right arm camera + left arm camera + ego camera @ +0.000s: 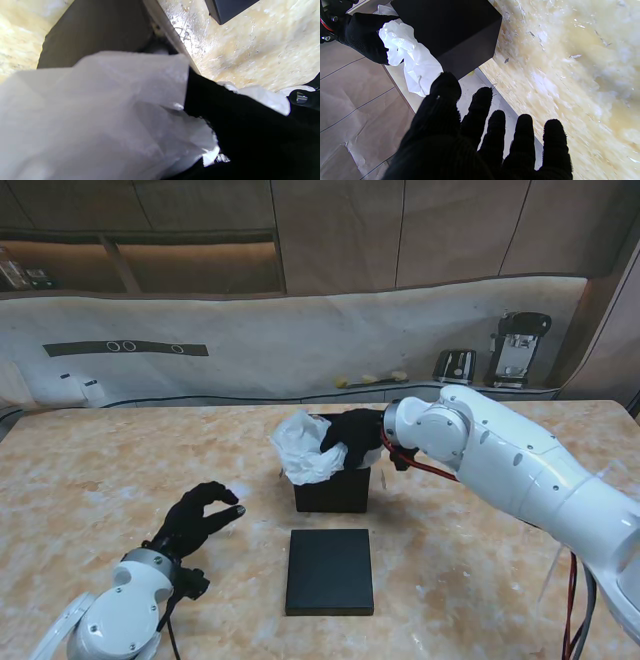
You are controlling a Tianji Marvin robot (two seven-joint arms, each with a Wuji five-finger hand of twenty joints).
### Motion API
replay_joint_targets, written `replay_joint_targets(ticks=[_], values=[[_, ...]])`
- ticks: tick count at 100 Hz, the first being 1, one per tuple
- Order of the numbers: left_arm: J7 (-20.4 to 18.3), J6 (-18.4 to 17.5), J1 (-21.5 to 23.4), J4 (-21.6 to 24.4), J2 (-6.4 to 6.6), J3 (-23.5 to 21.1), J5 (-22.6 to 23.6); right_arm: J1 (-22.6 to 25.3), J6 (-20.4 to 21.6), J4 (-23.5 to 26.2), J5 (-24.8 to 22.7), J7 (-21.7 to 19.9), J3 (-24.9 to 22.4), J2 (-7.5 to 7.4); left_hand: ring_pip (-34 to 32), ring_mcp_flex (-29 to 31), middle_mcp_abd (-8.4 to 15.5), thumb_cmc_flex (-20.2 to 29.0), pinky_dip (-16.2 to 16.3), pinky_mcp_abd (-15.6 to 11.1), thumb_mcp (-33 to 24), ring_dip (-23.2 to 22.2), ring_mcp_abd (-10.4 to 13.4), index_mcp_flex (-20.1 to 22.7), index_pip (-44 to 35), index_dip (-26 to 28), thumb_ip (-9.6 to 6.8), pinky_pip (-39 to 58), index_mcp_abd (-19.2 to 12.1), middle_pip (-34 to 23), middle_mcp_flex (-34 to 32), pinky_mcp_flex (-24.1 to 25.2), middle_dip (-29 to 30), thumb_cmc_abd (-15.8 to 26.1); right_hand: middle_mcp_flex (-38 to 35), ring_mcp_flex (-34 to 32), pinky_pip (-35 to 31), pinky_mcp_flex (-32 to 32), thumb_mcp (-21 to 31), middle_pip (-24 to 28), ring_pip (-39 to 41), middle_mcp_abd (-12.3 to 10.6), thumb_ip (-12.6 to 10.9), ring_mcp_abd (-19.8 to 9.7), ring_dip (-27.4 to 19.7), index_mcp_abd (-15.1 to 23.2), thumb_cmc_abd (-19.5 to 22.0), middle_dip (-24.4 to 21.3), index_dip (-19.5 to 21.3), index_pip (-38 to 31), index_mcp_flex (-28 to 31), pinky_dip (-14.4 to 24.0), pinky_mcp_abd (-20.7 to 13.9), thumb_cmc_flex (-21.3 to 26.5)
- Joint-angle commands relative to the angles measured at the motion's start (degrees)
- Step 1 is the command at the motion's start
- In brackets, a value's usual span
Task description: Pack mini donuts into a plastic bag, tie the opening and put the bag into the gift box
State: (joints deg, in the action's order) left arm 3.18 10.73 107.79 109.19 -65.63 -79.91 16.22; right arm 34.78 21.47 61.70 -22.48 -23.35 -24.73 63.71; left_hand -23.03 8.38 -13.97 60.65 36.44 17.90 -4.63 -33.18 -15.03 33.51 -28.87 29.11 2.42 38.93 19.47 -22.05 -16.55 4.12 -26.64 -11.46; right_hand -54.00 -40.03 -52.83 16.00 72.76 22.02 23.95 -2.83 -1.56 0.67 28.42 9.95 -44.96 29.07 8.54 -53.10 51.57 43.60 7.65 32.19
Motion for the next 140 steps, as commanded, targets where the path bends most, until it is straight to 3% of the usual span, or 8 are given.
replay_joint_targets(ticks=[1,6,17,31,45,81,93,140], values=[[-0.7,0.0,0.5,0.5,-0.21,-0.1,0.1,-0.4,-1.2,-0.1,0.2,-2.5,1.0,0.61,0.9,-1.4,0.2,1.1,0.4,-0.5,1.6,0.8,0.2,0.6,1.1,0.1,-1.56,-0.6,-0.7,0.8,2.2,1.0,0.3,1.1,-2.0,-4.1,0.9,3.6,-8.0,-0.6,-1.3,1.6,2.9,0.8,-1.8,-1.5,-0.7,-2.7,-1.4,0.1,-1.0,-0.2,0.0,-2.0],[-0.6,-0.1,0.5,0.5,-0.22,-0.1,0.1,-0.9,-1.2,-0.8,0.5,-2.4,1.6,0.92,0.9,-1.4,0.2,1.0,0.4,-0.5,1.6,0.8,0.2,0.5,1.1,0.1,-1.55,-0.6,-0.8,0.8,2.3,1.0,0.3,1.1,-3.0,-8.1,-1.1,8.9,-8.2,0.0,-1.4,2.0,3.1,1.1,-2.5,-2.4,-1.1,-2.2,-2.0,-0.1,-0.6,-0.8,-3.0,1.4],[-0.7,-0.2,0.6,0.5,-0.2,-0.3,0.2,-1.3,-1.6,-1.9,0.2,-1.5,2.3,1.6,0.9,-1.4,0.2,1.1,0.4,-0.5,1.6,0.8,0.2,0.6,1.0,0.2,-1.54,-0.6,-0.8,0.7,2.2,1.0,0.3,1.0,-4.6,-11.1,-2.5,12.4,-7.1,0.3,-1.7,2.7,3.1,1.4,-3.2,-3.8,-1.7,-0.3,-3.5,-0.7,0.5,-3.1,-4.0,5.3],[-0.7,-0.1,0.7,0.6,-0.19,-0.5,0.3,-1.8,-2.3,-3.0,1.4,-1.6,3.1,2.28,0.9,-1.4,0.2,1.1,0.4,-0.6,1.6,0.8,0.2,0.5,1.0,0.3,-1.55,-0.6,-0.8,0.8,2.2,1.0,0.3,1.0,-6.1,-13.6,-5.1,14.4,-5.8,0.8,-0.1,3.6,3.2,2.9,-2.3,-4.1,-2.2,0.2,-3.8,-1.7,1.4,-3.1,-2.2,5.5],[-0.7,-0.1,0.7,0.6,-0.2,-0.6,0.3,-2.9,-3.2,-4.2,5.0,-4.3,4.4,2.91,1.0,-1.5,0.1,1.1,0.4,-0.6,1.6,0.8,0.1,0.6,1.0,0.4,-1.55,-0.6,-0.8,0.8,2.2,1.0,0.3,1.0,-8.3,-17.3,-11.0,18.9,-5.7,1.7,4.2,5.5,2.7,4.4,0.5,-4.1,-2.0,1.7,-2.3,-3.0,2.4,-1.6,0.4,6.5],[-0.8,0.0,0.6,0.7,-0.2,-0.9,0.2,-5.8,-4.3,-8.2,9.2,-8.6,8.8,4.68,1.0,-1.5,0.1,1.1,0.4,-0.6,1.6,0.8,0.1,0.5,1.1,0.4,-1.55,-0.6,-0.7,0.8,2.2,1.1,0.3,1.1,-9.8,-19.1,-14.0,20.7,-6.7,2.2,6.6,6.7,1.7,5.0,2.4,-4.2,-2.4,2.5,-2.2,-3.3,3.5,-1.1,0.2,7.7],[-0.8,0.0,0.6,0.7,-0.19,-1.0,0.2,-6.0,-4.6,-9.8,10.0,-8.9,9.3,5.52,1.0,-1.6,0.1,1.1,0.4,-0.7,1.6,0.8,0.2,0.6,1.1,0.5,-1.55,-0.6,-0.7,0.8,2.2,1.0,0.3,1.1,-10.3,-19.6,-15.1,22.4,-9.2,1.9,8.0,7.0,0.0,5.6,4.1,-4.0,-1.7,2.9,-2.5,-3.5,3.7,-1.2,0.0,10.4],[-0.7,-0.1,0.8,0.7,-0.2,-1.3,0.5,-8.1,-3.5,-16.8,11.9,-10.0,12.8,9.75,1.0,-1.6,0.1,1.2,0.4,-0.7,1.5,0.8,0.2,0.6,1.0,0.6,-1.55,-0.5,-0.8,0.8,2.3,1.1,0.3,1.1,-9.1,-18.4,-13.9,21.1,-10.7,1.2,6.3,6.6,0.4,4.9,3.9,-4.2,0.1,2.9,-2.5,-3.2,2.7,-1.6,0.5,10.6]])
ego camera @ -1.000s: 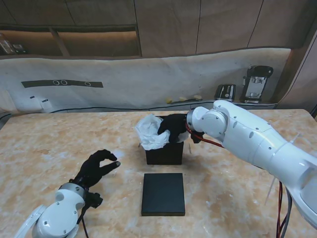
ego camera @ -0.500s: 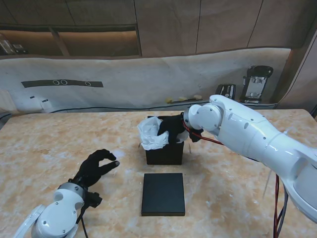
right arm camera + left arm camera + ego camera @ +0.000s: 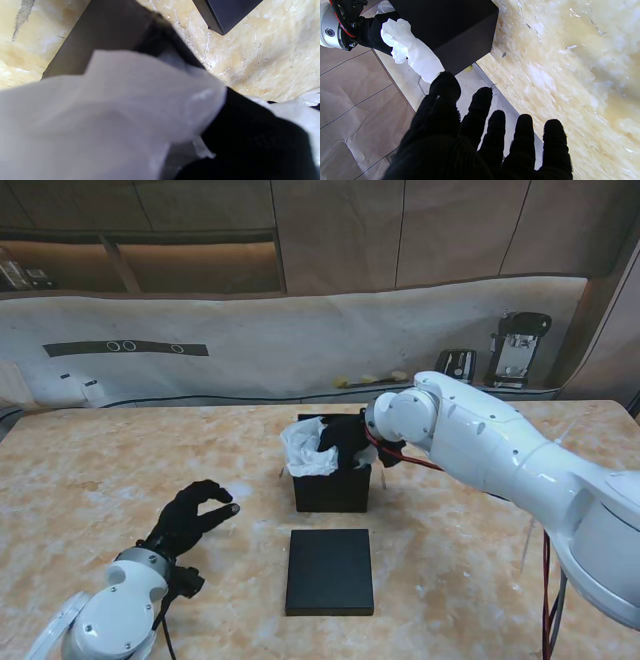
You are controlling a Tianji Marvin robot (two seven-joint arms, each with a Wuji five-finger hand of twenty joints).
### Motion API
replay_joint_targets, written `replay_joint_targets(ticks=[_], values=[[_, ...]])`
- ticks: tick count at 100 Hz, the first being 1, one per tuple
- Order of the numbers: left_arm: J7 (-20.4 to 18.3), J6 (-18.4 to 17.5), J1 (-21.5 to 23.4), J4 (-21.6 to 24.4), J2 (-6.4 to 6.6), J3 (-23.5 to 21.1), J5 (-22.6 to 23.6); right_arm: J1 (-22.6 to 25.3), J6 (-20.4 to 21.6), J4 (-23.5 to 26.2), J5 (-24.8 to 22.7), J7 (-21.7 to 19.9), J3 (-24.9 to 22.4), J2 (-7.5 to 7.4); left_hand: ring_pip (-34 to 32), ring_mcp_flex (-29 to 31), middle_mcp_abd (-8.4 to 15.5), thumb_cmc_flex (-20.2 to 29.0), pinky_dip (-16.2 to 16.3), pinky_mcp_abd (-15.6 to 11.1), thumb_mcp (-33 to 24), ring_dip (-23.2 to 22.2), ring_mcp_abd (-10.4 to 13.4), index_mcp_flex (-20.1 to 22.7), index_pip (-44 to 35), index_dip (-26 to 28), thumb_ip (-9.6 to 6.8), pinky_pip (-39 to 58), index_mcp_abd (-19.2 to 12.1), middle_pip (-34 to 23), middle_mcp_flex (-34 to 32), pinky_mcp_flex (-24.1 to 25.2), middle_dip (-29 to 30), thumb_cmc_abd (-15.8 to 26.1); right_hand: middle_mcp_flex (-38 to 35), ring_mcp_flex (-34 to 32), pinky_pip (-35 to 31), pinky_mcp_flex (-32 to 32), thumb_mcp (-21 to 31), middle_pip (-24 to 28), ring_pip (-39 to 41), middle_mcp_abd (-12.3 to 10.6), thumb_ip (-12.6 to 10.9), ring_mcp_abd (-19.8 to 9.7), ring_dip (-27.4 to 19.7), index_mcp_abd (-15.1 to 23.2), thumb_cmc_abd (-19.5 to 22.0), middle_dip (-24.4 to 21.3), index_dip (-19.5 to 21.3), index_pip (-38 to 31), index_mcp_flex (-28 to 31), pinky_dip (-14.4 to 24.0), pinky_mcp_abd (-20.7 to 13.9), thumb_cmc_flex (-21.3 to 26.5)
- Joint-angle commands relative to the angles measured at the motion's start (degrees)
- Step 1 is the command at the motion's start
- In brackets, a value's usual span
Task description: Pack mini donuts into a plastic bag, tie the opening and put the bag into the gift box
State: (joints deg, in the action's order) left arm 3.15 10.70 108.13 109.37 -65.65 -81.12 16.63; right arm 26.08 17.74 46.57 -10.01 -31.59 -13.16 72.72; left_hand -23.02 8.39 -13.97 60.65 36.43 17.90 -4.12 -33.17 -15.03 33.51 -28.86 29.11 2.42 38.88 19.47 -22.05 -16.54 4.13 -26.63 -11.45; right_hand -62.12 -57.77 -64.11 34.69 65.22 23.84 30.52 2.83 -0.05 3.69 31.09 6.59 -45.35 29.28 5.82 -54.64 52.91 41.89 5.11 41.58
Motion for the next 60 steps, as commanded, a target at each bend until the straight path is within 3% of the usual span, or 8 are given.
replay_joint_targets(ticks=[1,60], values=[[-0.6,0.0,0.4,0.5,-0.18,-0.1,0.1,0.5,0.3,-1.9,-0.6,-1.8,1.3,0.86,0.9,-1.5,0.2,1.1,0.5,-0.7,1.0,0.8,0.3,0.6,1.0,0.6,-1.55,-0.5,-0.8,0.8,2.3,1.0,0.3,1.0,-1.0,-0.6,-2.6,2.4,-3.2,-0.6,-0.3,0.8,-1.1,1.9,1.2,-0.8,0.5,2.6,0.2,-1.6,1.4,0.1,3.1,1.2],[-0.3,-0.2,0.8,0.6,-0.27,-0.6,0.0,-2.0,3.2,-12.5,1.1,-5.9,4.9,7.89,0.9,-1.6,0.2,1.1,0.4,-0.7,1.0,0.9,0.2,0.6,1.1,0.6,-1.56,-0.5,-0.7,0.7,2.3,1.0,0.3,1.1,2.8,5.0,0.5,-6.1,-6.5,-1.7,-5.1,-1.1,-0.2,0.6,-1.2,-0.1,4.9,2.1,1.2,0.7,-2.1,0.6,3.4,-1.8]])
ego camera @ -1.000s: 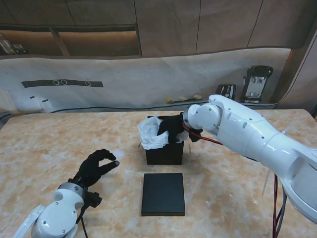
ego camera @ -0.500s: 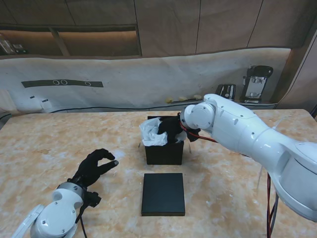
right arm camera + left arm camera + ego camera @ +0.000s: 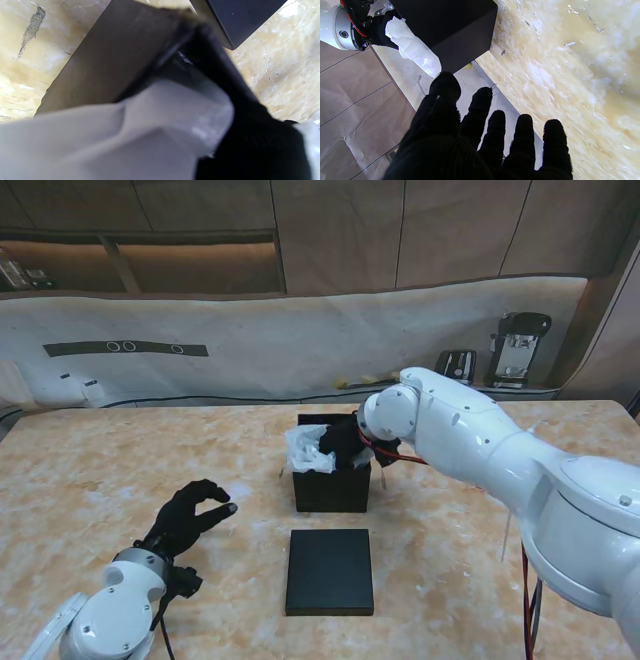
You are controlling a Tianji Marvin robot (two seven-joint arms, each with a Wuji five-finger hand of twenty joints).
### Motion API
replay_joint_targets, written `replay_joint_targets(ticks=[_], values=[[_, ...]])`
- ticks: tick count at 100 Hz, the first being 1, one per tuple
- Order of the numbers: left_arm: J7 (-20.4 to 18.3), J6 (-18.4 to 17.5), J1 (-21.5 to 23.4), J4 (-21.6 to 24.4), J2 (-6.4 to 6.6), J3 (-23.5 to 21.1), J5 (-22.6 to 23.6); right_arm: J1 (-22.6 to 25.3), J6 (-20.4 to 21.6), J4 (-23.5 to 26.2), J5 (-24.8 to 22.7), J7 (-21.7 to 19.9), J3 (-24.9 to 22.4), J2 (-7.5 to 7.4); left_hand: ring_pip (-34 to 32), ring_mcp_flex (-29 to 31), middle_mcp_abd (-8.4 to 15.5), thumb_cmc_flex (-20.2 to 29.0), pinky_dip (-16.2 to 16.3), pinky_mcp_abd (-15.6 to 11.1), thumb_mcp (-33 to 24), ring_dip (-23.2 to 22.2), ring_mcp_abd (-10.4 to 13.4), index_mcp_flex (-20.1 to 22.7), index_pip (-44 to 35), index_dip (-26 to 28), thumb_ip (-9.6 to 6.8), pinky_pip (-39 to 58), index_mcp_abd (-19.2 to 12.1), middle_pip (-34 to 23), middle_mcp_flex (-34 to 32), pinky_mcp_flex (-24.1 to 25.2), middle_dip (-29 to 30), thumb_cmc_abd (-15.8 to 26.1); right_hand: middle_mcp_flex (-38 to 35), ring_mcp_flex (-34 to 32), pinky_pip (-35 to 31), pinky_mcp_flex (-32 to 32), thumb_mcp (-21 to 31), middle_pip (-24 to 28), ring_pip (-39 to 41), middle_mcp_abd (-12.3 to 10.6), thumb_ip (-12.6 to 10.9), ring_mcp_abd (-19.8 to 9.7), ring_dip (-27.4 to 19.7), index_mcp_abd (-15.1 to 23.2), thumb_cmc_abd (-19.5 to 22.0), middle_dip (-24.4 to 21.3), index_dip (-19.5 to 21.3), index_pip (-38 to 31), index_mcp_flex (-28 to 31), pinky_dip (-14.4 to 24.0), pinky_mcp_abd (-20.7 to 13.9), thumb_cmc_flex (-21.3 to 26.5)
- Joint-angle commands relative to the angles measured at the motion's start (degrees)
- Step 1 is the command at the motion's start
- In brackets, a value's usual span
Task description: Pack mini donuts into a plastic bag, tie the opening and put the bag into the gift box
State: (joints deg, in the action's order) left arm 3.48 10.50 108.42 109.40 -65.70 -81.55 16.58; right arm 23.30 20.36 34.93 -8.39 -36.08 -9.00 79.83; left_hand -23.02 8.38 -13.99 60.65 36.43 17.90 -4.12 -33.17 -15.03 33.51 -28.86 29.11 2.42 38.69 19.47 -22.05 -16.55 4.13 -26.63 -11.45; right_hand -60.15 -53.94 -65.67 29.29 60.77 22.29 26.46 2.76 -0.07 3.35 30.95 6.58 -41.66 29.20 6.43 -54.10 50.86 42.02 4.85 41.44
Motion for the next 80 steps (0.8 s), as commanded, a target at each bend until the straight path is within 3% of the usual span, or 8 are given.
replay_joint_targets(ticks=[1,21,42,51,62,74,76,80], values=[[-0.6,0.0,0.5,0.5,-0.23,-0.1,0.1,0.8,0.6,-1.0,-0.6,-1.4,0.7,0.89,0.9,-1.6,0.2,1.2,0.4,-0.7,1.0,0.9,0.2,0.6,1.0,0.7,-1.56,-0.4,-0.7,0.7,2.2,1.0,0.3,1.0,0.9,1.2,2.1,-0.8,-2.1,-0.1,-1.1,-1.0,-0.2,1.0,-1.1,-0.1,1.2,2.1,0.6,0.1,-0.1,0.5,3.7,-1.9],[-0.6,0.0,0.5,0.5,-0.23,-0.2,0.1,0.2,1.1,-4.3,0.0,-3.9,1.3,3.12,0.9,-1.6,0.2,1.2,0.4,-0.8,1.0,0.8,0.2,0.6,1.0,0.7,-1.55,-0.3,-0.8,0.7,2.2,1.0,0.3,1.0,3.3,4.5,3.8,-3.7,-2.8,-0.3,-2.9,-1.0,-0.3,0.9,-1.9,-0.5,1.4,1.4,0.8,1.2,-1.5,0.9,3.7,-4.5],[-0.7,-0.3,0.4,0.5,-0.22,-0.3,0.0,0.3,1.4,-4.3,0.1,-4.3,1.7,3.25,0.9,-1.6,0.0,1.1,0.5,-0.8,1.0,0.9,0.2,0.6,1.0,0.7,-1.55,-0.3,-0.7,0.6,2.1,1.0,0.3,1.1,6.1,8.4,6.6,-6.5,-3.4,-0.9,-4.7,-1.5,0.1,0.2,-2.8,0.3,0.4,-1.1,1.3,2.5,-3.3,1.2,3.0,-6.5],[-0.7,-0.3,0.3,0.4,-0.22,-0.3,-0.1,0.5,0.5,-1.3,-0.1,-3.1,1.5,1.55,0.9,-1.6,0.1,1.2,0.5,-0.8,1.0,0.9,0.3,0.6,1.0,0.6,-1.55,-0.3,-0.8,0.7,2.2,1.0,0.3,1.1,10.6,11.6,8.1,-8.3,-4.5,-1.2,-5.7,0.0,0.2,0.1,-3.4,0.4,1.8,-2.6,2.4,5.9,-5.4,2.1,2.6,-8.8],[-0.6,-0.4,0.3,0.4,-0.24,-0.2,-0.2,0.7,-1.6,4.2,-1.3,-1.1,1.2,-1.53,0.9,-1.6,0.1,1.1,0.5,-0.8,1.0,0.9,0.2,0.6,1.0,0.7,-1.55,-0.2,-0.7,0.7,2.2,1.0,0.3,1.0,15.1,15.0,10.1,-10.8,-6.6,-1.4,-6.0,0.5,-1.1,-0.1,-4.3,-0.2,5.0,-3.8,7.9,15.2,-6.0,3.2,2.6,-11.3],[-0.6,-0.6,0.3,0.4,-0.26,-0.1,-0.4,1.2,-3.4,10.4,-2.7,0.8,0.0,-5.14,1.0,-1.6,0.2,1.2,0.5,-0.8,1.0,0.9,0.2,0.6,1.0,0.7,-1.55,-0.2,-0.8,0.7,2.2,1.0,0.3,1.0,17.4,16.7,10.9,-12.2,-7.5,-1.9,-6.2,0.3,-1.2,-0.1,-4.6,0.2,6.3,-4.3,8.5,17.8,-6.4,3.1,3.1,-13.2],[-0.6,-0.6,0.3,0.4,-0.26,0.0,-0.4,1.3,-3.6,11.4,-2.9,1.1,-0.3,-5.7,0.9,-1.6,0.2,1.1,0.5,-0.8,1.1,0.9,0.2,0.6,1.0,0.7,-1.54,-0.2,-0.9,0.7,2.1,1.0,0.3,1.0,17.9,17.0,11.4,-12.6,-8.1,-1.9,-6.3,0.4,-2.4,0.0,-4.9,0.2,6.8,-4.7,11.2,21.1,-6.1,3.1,3.2,-13.6],[-0.6,-0.7,0.3,0.5,-0.25,0.0,-0.4,1.8,-4.8,13.8,-3.4,1.4,-1.1,-6.97,0.9,-1.6,0.1,1.1,0.5,-0.8,1.1,0.9,0.2,0.6,1.0,0.7,-1.54,-0.2,-0.8,0.7,2.2,1.0,0.3,1.0,18.9,17.7,11.9,-13.4,-8.9,-2.0,-6.4,0.7,-4.0,0.2,-5.1,-0.3,8.2,-4.8,12.7,24.4,-6.4,3.1,3.5,-14.2]])
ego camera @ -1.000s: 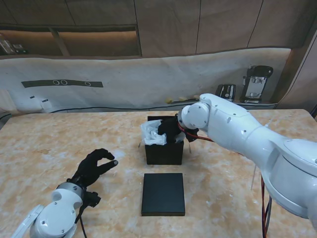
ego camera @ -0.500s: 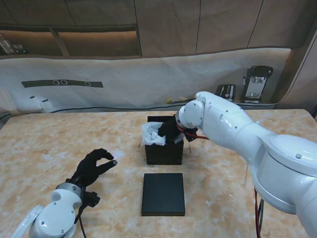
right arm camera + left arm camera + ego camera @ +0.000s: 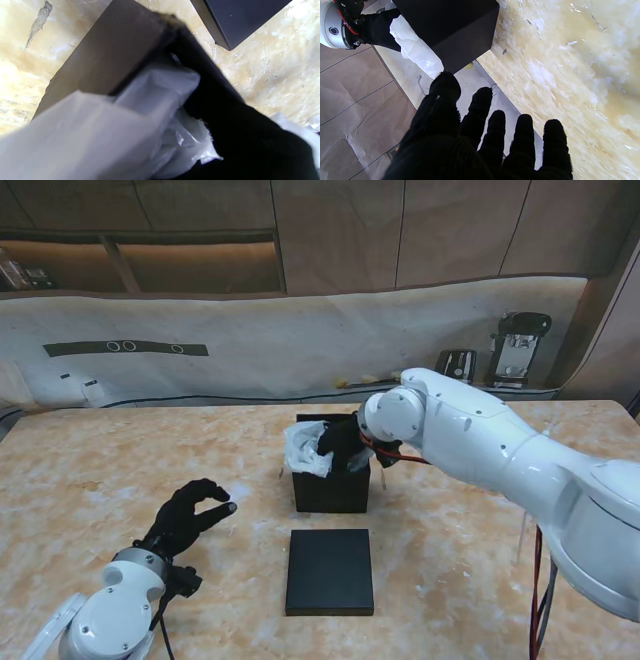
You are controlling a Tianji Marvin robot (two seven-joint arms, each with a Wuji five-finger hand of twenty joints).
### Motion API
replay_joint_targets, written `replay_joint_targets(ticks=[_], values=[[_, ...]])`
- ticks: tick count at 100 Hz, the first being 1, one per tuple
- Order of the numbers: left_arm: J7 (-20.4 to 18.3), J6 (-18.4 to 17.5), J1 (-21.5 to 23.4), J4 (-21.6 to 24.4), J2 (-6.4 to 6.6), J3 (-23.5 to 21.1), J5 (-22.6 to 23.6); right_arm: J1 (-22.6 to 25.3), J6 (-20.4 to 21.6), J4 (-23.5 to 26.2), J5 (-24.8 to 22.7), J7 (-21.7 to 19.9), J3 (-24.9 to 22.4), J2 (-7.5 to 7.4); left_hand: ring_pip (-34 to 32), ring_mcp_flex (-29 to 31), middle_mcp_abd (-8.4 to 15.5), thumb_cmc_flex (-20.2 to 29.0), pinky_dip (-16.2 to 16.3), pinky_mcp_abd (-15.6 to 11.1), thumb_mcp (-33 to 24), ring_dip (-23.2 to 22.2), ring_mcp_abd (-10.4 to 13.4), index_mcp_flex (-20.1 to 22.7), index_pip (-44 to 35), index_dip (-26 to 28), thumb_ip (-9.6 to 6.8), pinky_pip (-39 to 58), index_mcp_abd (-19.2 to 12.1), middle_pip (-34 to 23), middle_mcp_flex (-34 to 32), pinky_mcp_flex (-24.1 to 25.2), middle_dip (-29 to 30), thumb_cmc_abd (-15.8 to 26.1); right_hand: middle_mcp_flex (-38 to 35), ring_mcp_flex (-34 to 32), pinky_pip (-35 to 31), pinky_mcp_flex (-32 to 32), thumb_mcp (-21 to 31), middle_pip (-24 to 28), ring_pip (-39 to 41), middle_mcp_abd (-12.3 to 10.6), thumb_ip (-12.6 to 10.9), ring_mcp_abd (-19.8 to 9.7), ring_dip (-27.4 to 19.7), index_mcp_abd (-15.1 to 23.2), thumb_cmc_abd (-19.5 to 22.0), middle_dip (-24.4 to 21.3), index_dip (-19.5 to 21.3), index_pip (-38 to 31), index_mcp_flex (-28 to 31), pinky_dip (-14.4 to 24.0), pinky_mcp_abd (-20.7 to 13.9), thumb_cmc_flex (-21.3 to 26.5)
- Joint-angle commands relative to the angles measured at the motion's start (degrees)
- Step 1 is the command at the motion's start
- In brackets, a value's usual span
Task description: Pack mini donuts into a plastic bag, tie the opening and put the bag into the gift box
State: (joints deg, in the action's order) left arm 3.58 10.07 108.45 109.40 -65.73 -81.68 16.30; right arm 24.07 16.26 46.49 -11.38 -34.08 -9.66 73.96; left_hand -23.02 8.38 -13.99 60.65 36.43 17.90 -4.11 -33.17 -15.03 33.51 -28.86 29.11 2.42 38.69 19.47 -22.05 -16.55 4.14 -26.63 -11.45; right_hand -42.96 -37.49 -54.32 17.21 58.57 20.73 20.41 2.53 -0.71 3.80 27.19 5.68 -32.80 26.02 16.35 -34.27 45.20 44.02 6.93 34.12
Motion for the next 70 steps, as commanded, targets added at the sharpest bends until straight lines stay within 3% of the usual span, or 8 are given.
replay_joint_targets(ticks=[1,19,34,54,70], values=[[-0.7,-0.3,0.3,0.5,-0.22,0.1,-0.1,1.1,-1.0,2.8,-0.5,-0.5,-0.6,-1.41,0.9,-1.5,0.2,1.1,0.5,-0.8,1.1,0.9,0.2,0.6,1.0,0.7,-1.54,-0.2,-0.8,0.7,2.2,1.0,0.3,1.0,1.9,1.4,0.7,-1.4,-7.1,-0.4,-0.4,1.0,-3.9,-0.3,-1.3,0.5,-0.2,-1.6,3.2,5.5,-0.8,1.1,1.4,-7.1],[-0.7,-0.7,0.4,0.6,-0.18,0.3,-0.2,4.4,-3.4,12.1,-6.1,2.6,-5.8,-6.67,1.0,-1.6,0.1,1.1,0.4,-0.8,1.1,0.9,0.2,0.6,1.0,0.7,-1.54,-0.2,-0.9,0.7,2.1,1.0,0.3,1.0,5.3,3.9,3.5,-3.9,-7.8,-1.4,-1.4,1.3,-4.6,-0.1,-1.9,3.3,-0.5,-2.1,3.3,11.0,-6.4,0.1,2.4,-8.0],[-0.7,-0.8,0.5,0.7,-0.17,0.7,-0.2,7.7,-4.7,17.9,-10.7,3.6,-11.2,-9.69,1.0,-1.5,0.1,1.2,0.4,-0.8,1.1,0.9,0.2,0.6,0.8,0.8,-1.52,-0.2,-1.0,0.7,2.1,1.0,0.3,0.9,9.9,8.0,5.2,-6.2,-7.6,-2.9,-3.0,1.6,-4.5,0.1,-2.7,5.0,-1.5,-2.8,2.0,13.6,-9.9,-0.4,2.8,-8.7],[-0.8,-0.8,0.7,1.2,-0.12,1.1,-0.3,11.7,-5.7,22.9,-13.8,3.1,-17.2,-11.81,1.0,-1.5,0.0,1.2,0.4,-0.8,1.1,0.9,0.2,0.7,0.8,0.9,-1.5,-0.2,-1.1,0.7,2.0,1.0,0.3,0.9,16.5,14.1,8.8,-10.7,-9.1,-5.2,-6.2,2.0,-3.7,0.1,-5.7,5.7,-1.5,-5.3,-1.2,16.2,-14.7,-1.3,3.2,-10.8],[-1.1,-0.9,0.7,1.3,-0.05,1.2,-0.2,15.9,-6.6,25.5,-15.4,4.8,-22.8,-12.32,1.0,-1.5,0.1,1.2,0.4,-0.7,1.1,0.9,0.2,0.7,0.7,1.0,-1.49,-0.2,-1.2,0.8,2.1,1.0,0.3,0.8,21.0,17.6,15.9,-12.3,-11.5,-7.0,-9.1,3.0,-2.2,0.9,-9.6,6.8,-0.9,-9.4,-5.1,17.4,-18.9,-5.5,6.0,-12.3]])
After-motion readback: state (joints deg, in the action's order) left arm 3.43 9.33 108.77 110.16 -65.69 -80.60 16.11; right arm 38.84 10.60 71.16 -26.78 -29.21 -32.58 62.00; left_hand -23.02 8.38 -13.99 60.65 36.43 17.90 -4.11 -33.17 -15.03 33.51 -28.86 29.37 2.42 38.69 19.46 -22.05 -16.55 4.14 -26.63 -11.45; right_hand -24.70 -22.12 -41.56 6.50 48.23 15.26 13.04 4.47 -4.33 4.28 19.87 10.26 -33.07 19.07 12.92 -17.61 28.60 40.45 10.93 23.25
